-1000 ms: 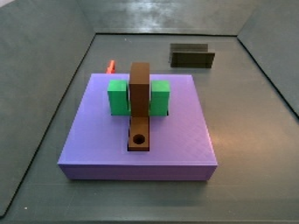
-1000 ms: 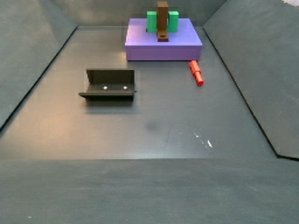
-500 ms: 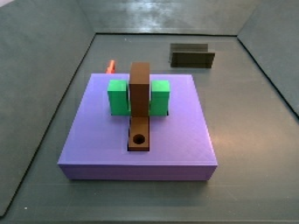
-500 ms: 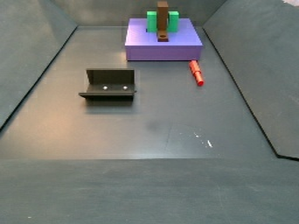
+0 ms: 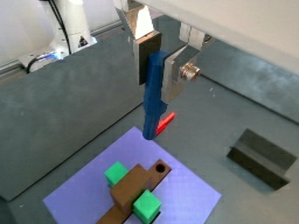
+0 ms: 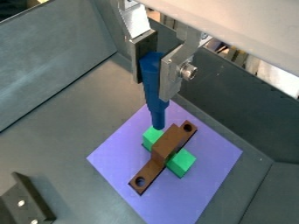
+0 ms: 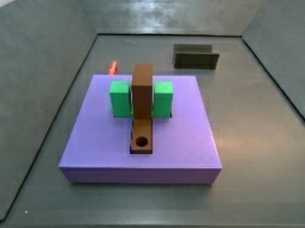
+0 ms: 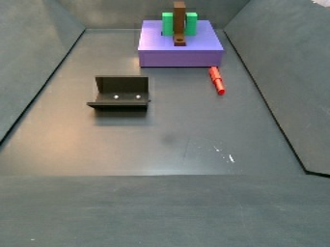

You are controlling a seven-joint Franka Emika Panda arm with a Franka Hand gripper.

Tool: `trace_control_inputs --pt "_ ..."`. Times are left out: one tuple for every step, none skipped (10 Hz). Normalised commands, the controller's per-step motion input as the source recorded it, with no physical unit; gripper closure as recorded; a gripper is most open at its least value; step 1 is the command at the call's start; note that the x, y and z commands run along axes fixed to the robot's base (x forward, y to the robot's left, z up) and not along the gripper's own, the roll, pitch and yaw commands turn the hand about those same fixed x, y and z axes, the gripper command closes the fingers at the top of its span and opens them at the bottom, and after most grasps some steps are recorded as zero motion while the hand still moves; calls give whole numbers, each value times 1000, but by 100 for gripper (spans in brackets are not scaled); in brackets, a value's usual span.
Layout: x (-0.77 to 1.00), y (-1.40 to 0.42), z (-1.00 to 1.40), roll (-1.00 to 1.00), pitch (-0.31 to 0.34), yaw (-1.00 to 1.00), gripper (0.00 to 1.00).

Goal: Pick up the blue object. Move up. Place the blue object on the fixture. Regrasp the blue object. Move to above the board. Insert the blue object.
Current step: Insert the blue object.

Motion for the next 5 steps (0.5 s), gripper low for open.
trace_control_inputs --pt "-9 -729 -380 60 -120 237 100" --pt "-57 -834 -454 111 -164 269 100" --pt "-80 -843 -486 124 -173 269 100" --pt "-74 -823 -486 181 -174 243 100" --pt "-20 -794 -629 216 -150 206 100"
